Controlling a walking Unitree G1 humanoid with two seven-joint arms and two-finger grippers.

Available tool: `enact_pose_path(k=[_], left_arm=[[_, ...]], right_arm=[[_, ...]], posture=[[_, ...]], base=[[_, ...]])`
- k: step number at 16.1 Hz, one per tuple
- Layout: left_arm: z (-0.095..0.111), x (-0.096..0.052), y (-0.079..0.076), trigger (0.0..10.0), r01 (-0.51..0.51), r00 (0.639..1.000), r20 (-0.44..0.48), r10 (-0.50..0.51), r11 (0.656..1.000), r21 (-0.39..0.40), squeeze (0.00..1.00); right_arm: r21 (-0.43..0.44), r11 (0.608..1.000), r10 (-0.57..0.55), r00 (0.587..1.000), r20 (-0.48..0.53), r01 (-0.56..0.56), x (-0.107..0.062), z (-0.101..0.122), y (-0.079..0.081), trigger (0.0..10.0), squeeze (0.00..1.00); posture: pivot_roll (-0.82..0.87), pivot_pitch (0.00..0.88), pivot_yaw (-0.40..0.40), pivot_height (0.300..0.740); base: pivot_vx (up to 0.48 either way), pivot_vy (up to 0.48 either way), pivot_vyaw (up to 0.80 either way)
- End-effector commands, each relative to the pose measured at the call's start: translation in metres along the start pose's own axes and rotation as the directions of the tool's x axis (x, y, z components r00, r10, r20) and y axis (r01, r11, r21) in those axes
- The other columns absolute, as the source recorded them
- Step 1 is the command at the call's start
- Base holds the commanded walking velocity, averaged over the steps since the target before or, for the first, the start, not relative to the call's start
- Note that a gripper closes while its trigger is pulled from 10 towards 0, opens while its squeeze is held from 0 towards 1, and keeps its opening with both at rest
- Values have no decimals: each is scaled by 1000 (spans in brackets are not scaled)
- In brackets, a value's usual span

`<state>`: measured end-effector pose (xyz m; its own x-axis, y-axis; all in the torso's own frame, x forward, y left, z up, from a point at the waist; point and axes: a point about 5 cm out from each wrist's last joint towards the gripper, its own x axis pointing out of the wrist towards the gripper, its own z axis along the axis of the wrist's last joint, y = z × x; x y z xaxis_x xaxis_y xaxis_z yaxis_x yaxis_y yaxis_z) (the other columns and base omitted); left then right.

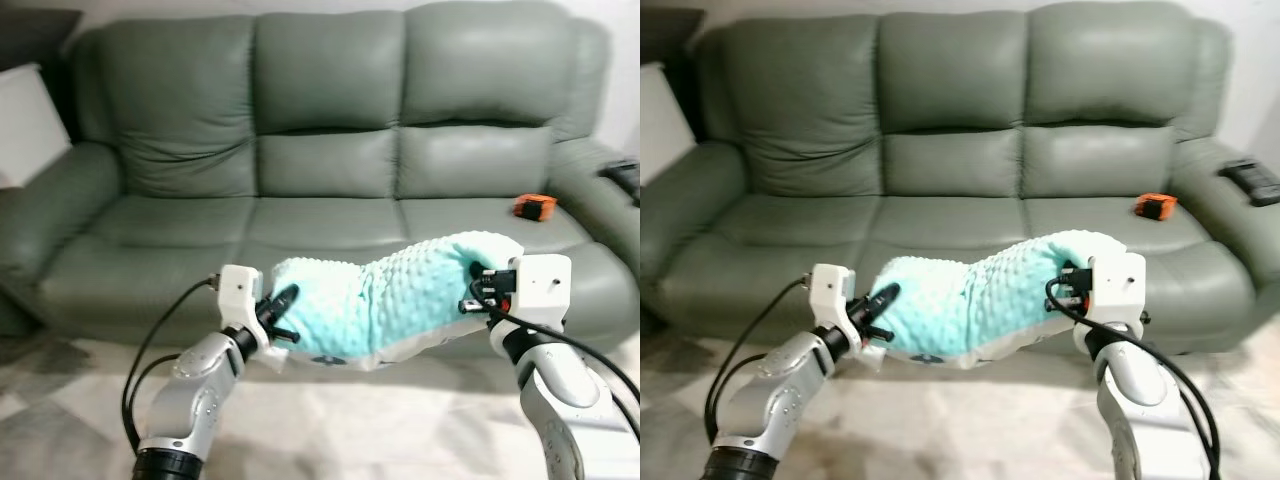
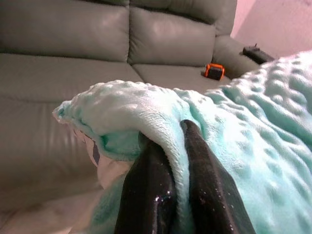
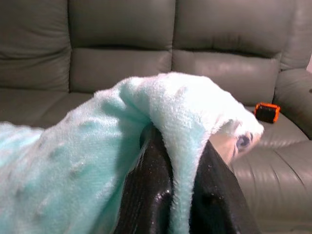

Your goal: Move the pillow to the sofa

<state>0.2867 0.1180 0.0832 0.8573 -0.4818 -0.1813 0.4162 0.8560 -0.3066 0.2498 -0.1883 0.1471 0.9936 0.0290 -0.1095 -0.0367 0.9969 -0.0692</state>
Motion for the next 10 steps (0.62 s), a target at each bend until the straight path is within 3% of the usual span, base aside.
enact_pose_path(k=[1,5,10], left_arm=[[3,-2,7,10000,-28,1000,13,28,1000,8,0],[11,-2,12,10000,-34,997,67,35,999,-23,0],[14,-3,10,10000,-2,996,84,5,999,-39,0]], right_arm=[[-2,999,34,999,39,-34,1,8,6,10000,0],[-2,999,33,999,40,-33,1,8,6,10000,0],[2,999,32,999,42,-32,1,8,7,10000,0]], posture=[[-252,0,51,740],[-252,0,53,740],[-254,0,56,740]], base=[[0,0,0],[68,0,0],[450,0,0]])
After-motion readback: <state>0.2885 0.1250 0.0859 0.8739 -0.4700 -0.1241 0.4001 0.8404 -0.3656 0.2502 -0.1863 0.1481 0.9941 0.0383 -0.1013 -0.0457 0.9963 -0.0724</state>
